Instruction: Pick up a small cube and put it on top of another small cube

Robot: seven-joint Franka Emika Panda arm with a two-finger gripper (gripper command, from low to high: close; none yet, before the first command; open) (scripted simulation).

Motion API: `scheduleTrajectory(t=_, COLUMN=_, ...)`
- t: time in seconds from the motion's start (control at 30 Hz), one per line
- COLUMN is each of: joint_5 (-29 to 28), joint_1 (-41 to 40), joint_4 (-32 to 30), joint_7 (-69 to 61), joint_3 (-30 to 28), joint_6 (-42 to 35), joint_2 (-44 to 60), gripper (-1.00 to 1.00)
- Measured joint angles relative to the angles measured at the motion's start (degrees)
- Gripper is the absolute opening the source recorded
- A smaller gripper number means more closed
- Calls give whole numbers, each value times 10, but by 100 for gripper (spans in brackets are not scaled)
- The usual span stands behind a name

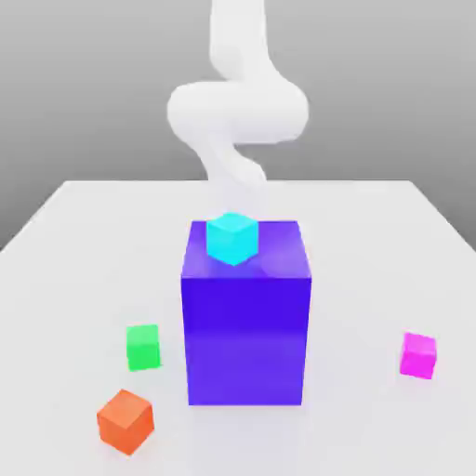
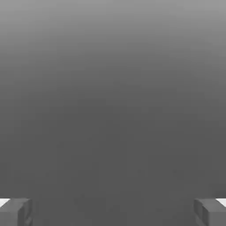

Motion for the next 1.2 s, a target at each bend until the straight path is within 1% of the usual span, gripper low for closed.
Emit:
scheduleTrajectory(t=0.03, joint_5=11, joint_1=20, joint_4=-3, joint_7=-28, joint_3=-11, joint_6=2, joint_2=13, gripper=0)
scheduleTrajectory(t=0.07, joint_5=11, joint_1=20, joint_4=-3, joint_7=-28, joint_3=-11, joint_6=2, joint_2=13, gripper=0)
scheduleTrajectory(t=0.1, joint_5=27, joint_1=48, joint_4=-7, joint_7=-67, joint_3=-27, joint_6=4, joint_2=33, gripper=0)
scheduleTrajectory(t=0.2, joint_5=27, joint_1=48, joint_4=-7, joint_7=-67, joint_3=-27, joint_6=4, joint_2=33, gripper=0)
scheduleTrajectory(t=0.27, joint_5=58, joint_1=145, joint_4=-19, joint_7=-167, joint_3=-85, joint_6=13, joint_2=84, gripper=0)
scheduleTrajectory(t=0.3, joint_5=87, joint_1=158, joint_4=-22, joint_7=-217, joint_3=-88, joint_6=13, joint_2=107, gripper=0)
scheduleTrajectory(t=0.33, joint_5=87, joint_1=158, joint_4=-22, joint_7=-217, joint_3=-88, joint_6=13, joint_2=107, gripper=0)
scheduleTrajectory(t=0.4, joint_5=126, joint_1=206, joint_4=-30, joint_7=-303, joint_3=-111, joint_6=16, joint_2=148, gripper=0)
scheduleTrajectory(t=0.43, joint_5=126, joint_1=206, joint_4=-30, joint_7=-303, joint_3=-111, joint_6=16, joint_2=148, gripper=0)
scheduleTrajectory(t=0.5, joint_5=164, joint_1=247, joint_4=-37, joint_7=-386, joint_3=-128, joint_6=19, joint_2=189, gripper=0)
scheduleTrajectory(t=0.53, joint_5=164, joint_1=247, joint_4=-37, joint_7=-386, joint_3=-128, joint_6=19, joint_2=189, gripper=0)
scheduleTrajectory(t=0.63, joint_5=212, joint_1=297, joint_4=-47, joint_7=-496, joint_3=-145, joint_6=22, joint_2=244, gripper=0)
scheduleTrajectory(t=0.77, joint_5=257, joint_1=336, joint_4=-57, joint_7=-603, joint_3=-148, joint_6=25, joint_2=298, gripper=0)
scheduleTrajectory(t=0.93, joint_5=299, joint_1=370, joint_4=-70, joint_7=-723, joint_3=-140, joint_6=34, joint_2=359, gripper=0)
scheduleTrajectory(t=1.2, joint_5=330, joint_1=421, joint_4=-95, joint_7=-892, joint_3=-116, joint_6=64, joint_2=441, gripper=0)
